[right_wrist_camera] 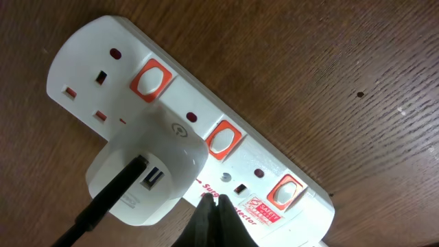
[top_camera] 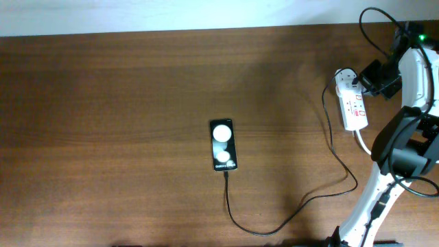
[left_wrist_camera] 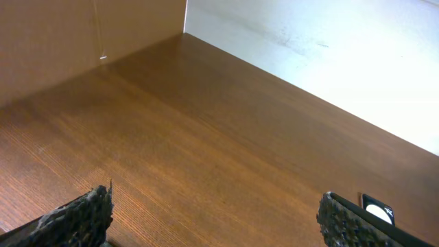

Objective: Plug charger to phone and switch on socket

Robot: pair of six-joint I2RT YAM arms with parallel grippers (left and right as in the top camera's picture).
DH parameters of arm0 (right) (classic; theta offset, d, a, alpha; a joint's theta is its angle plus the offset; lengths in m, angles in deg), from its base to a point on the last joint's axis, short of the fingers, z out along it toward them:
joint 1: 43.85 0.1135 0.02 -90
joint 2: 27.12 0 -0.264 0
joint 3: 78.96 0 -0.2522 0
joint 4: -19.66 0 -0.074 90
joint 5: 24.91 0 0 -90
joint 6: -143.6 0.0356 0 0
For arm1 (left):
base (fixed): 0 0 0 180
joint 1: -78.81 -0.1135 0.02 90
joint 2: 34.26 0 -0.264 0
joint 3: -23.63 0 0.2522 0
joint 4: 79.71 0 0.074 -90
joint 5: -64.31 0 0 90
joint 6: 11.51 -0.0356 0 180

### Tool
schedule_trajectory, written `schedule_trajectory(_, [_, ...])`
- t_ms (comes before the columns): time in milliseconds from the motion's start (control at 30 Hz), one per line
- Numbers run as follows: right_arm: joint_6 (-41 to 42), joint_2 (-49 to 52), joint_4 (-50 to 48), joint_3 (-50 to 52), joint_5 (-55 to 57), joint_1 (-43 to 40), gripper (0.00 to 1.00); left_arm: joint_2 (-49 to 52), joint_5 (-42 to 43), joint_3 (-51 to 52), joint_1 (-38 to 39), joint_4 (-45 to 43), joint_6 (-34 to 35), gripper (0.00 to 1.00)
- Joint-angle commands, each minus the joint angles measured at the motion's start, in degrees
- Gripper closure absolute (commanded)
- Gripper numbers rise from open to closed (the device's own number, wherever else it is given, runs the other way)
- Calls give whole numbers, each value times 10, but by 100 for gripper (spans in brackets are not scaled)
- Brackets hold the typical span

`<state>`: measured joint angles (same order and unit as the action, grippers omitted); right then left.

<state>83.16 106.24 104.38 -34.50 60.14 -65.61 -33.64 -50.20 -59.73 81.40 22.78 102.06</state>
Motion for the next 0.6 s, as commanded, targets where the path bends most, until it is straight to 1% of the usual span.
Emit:
schedule_trajectory(0, [-4, 28, -8, 1, -7, -2, 96, 1, -8, -2, -2, -1, 1, 1])
schedule_trajectory(133, [-9, 31, -14, 4, -19, 18, 96, 1, -8, -2, -2, -1, 1, 1])
schedule_trajectory(200, [-8, 31, -11, 4, 40, 17, 96, 1, -8, -2, -2, 0, 1, 1])
schedule_trajectory(367, [-6, 31, -9, 5, 22, 13, 96, 1, -8, -2, -2, 0, 1, 1])
schedule_trajectory(500, [-6, 31, -54, 68, 8, 13, 96, 1, -8, -2, -2, 0, 1, 1])
schedule_trajectory(567, [-6, 31, -68, 72, 4, 12, 96, 1, -8, -2, -2, 0, 1, 1])
